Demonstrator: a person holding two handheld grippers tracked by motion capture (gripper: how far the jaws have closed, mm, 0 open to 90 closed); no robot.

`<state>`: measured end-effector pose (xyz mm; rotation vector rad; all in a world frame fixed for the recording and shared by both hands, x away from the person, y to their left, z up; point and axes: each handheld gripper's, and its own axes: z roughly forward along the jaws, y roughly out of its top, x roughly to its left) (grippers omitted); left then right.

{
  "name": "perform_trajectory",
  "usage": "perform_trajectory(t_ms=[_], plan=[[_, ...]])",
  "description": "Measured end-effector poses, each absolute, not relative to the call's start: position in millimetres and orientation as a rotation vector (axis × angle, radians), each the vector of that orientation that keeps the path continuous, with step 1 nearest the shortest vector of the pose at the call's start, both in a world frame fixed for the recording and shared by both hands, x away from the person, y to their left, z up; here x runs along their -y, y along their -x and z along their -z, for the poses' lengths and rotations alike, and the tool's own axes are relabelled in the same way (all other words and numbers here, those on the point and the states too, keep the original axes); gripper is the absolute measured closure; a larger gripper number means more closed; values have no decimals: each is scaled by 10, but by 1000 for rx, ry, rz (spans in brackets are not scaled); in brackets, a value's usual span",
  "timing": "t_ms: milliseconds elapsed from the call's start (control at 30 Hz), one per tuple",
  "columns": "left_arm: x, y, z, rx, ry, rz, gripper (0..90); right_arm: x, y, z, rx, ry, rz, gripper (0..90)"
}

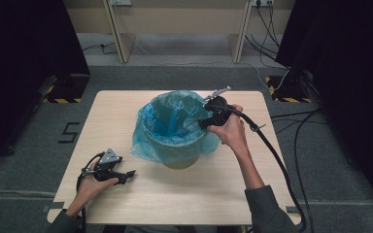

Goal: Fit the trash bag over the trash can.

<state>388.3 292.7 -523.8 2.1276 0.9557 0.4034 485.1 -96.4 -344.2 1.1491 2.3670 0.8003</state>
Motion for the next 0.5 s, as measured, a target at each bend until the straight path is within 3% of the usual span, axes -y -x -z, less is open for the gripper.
perform_trajectory(t_ms=[267, 500], plan=[[-2924, -3886, 5236, -956, -2131, -403, 160, 945, -4774, 3182, -2273, -1110, -923, 308], [-2924, -3887, 5236, -956, -2131, -402, 159, 639, -4768, 2934, -2310, -1003, -1041, 333]])
